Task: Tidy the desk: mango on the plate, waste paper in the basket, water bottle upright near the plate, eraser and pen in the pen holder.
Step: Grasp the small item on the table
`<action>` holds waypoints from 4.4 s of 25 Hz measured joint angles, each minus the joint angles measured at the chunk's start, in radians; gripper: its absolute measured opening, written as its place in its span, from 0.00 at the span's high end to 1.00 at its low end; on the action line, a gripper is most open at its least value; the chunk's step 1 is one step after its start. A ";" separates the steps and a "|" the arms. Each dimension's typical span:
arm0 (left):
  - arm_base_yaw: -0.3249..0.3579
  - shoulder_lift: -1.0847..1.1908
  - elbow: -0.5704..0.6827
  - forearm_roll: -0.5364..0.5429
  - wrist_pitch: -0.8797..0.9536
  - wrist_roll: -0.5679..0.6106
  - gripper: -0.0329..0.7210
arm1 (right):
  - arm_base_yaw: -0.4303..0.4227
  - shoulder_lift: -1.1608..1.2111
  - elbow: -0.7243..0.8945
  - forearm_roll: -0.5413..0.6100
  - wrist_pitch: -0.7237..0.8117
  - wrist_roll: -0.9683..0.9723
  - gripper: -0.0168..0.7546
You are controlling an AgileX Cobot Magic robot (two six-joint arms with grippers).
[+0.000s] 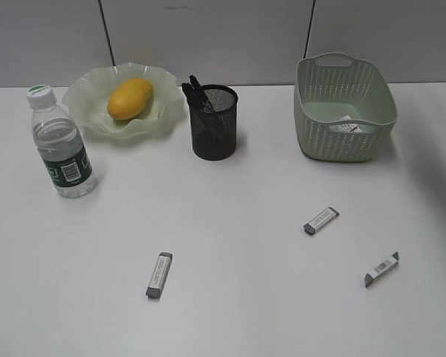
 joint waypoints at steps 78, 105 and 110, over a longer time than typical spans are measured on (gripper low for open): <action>0.000 0.000 0.000 -0.004 0.000 0.000 0.56 | -0.396 -1.117 0.851 -1.636 1.573 2.203 0.49; 0.000 0.000 0.000 -0.004 0.000 0.000 0.64 | -0.396 -1.927 1.298 -1.582 1.768 2.204 0.49; 0.000 0.000 0.000 -0.004 -0.001 0.000 0.64 | -0.396 -1.976 1.298 -1.579 1.776 2.206 0.49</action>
